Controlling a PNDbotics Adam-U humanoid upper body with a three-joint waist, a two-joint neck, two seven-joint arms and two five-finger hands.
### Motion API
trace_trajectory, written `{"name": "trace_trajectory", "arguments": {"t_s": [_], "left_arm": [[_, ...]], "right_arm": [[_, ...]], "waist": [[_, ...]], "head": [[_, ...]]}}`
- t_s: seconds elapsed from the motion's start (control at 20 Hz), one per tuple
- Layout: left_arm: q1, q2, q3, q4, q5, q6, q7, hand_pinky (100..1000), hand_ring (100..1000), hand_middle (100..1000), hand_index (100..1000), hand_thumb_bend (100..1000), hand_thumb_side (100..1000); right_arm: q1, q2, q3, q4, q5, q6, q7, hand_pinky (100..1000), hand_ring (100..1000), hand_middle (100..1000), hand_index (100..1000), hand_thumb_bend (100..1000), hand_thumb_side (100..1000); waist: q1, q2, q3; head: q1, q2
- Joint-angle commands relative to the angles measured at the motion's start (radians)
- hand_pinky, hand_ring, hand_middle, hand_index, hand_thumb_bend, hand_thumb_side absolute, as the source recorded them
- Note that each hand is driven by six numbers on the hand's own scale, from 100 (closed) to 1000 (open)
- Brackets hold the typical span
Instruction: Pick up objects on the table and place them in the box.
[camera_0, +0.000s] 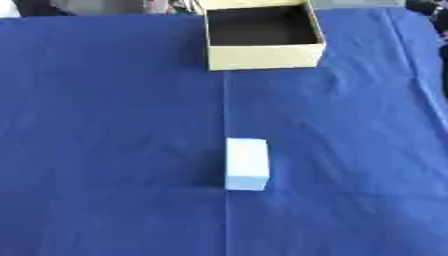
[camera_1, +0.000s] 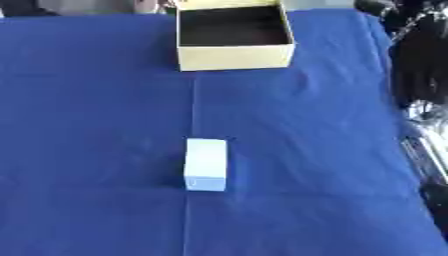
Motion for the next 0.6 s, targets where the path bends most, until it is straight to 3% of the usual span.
{"name": "trace_trajectory", "arguments": {"t_s": [0.05, 0.4, 0.6], "left_arm": [[-0.032, 0.092, -0.019, -0.021, -0.065, 0.060, -0.048, 591, 623, 558, 795, 389, 746], [-0.123, 0.301, -0.131, -0.021, -0.219, 0.212, -0.255, 603, 639, 574, 815, 362, 757], [-0.187, 0.401, -0.215, -0.021, -0.259, 0.246, -0.398, 612, 652, 589, 823, 366, 792]], "right_arm": [[-0.008, -0.022, -0.006, -0.017, -0.001, 0.002, 0.001, 745, 772, 688, 858, 100, 977], [-0.013, -0.029, 0.001, -0.017, -0.001, 0.006, 0.007, 746, 771, 687, 858, 100, 978], [-0.017, -0.030, 0.006, -0.017, -0.002, 0.010, 0.013, 746, 771, 686, 858, 100, 978]], "waist": [[0.013, -0.032, -0.004], [0.021, -0.031, -0.014], [0.024, -0.031, -0.020]], "head": [[-0.004, 0.004], [-0.004, 0.004], [-0.003, 0.005]]}}
